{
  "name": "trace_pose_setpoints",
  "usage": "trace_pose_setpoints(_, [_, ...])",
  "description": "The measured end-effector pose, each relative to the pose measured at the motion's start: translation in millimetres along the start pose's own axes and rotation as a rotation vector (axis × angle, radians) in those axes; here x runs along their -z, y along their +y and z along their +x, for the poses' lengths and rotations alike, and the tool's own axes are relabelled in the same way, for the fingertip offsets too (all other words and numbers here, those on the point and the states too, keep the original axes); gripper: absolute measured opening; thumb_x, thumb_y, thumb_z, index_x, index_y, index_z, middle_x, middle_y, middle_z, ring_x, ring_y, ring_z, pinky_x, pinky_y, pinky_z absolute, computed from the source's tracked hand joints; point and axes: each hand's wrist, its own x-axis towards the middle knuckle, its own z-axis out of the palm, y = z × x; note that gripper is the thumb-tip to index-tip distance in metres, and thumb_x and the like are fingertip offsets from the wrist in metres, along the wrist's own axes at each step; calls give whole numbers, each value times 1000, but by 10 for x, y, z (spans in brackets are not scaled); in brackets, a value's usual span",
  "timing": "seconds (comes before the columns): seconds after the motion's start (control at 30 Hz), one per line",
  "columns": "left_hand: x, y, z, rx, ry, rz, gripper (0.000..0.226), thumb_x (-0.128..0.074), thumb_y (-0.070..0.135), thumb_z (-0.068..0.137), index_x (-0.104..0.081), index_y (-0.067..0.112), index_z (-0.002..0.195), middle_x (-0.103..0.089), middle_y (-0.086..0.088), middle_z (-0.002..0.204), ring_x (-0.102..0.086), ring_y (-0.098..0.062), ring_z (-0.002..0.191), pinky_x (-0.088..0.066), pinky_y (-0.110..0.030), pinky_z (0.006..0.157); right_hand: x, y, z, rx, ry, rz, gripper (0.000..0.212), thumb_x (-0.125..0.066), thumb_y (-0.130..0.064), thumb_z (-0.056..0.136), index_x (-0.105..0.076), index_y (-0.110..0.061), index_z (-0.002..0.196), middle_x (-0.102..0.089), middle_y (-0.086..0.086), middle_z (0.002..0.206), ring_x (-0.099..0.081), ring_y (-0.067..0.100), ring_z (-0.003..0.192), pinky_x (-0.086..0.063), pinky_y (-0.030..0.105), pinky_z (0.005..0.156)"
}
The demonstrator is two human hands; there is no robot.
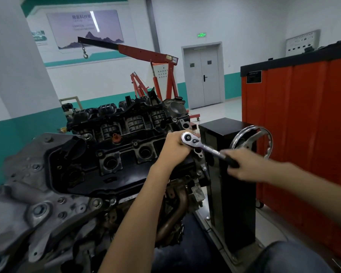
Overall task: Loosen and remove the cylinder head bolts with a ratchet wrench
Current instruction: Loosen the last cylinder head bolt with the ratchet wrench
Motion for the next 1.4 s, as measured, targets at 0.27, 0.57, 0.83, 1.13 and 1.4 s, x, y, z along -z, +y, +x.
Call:
trace_pose_setpoints(0.27, [-109,60,-52,132,265,-190,51,-55,14,98,-32,20,53,-32,10,46,-28,-5,48,-28,-24,54,-187,-197,-4,-55,184,-109,15,-59,-9,84,-48,-19,85,-51,-5,65,-50,4,51,-33,10,41])
trace_pose_setpoints(0.57, [-136,91,-42,111,222,-234,55,-57,9,97,-23,20,55,-24,13,43,-23,-3,45,-24,-16,49,-1057,-738,-109,-150,293,622,17,-56,1,79,-56,-15,85,-55,-1,63,-51,9,51,-43,29,47])
trace_pose_setpoints(0.83, [38,72,-11,20,-45,27,52,-60,-4,85,-49,26,44,-40,13,43,-34,-3,46,-26,-14,53,425,20,235,41,53,-461,14,-56,-13,89,-51,-23,97,-53,-8,66,-53,0,53,-36,12,45])
trace_pose_setpoints(1.13, [-232,96,-32,65,261,-110,58,-56,12,97,-24,24,50,-26,10,41,-23,-7,46,-21,-26,52,-844,-431,-214,-141,248,525,16,-62,-1,81,-54,-15,85,-55,-3,62,-50,1,47,-40,17,46])
trace_pose_setpoints(1.4, [-105,54,-43,56,173,-83,56,-59,13,96,-24,21,53,-26,9,43,-23,-7,48,-23,-24,53,-972,-641,-136,-106,232,623,27,-57,3,80,-55,-25,83,-57,-8,60,-49,2,51,-39,16,48])
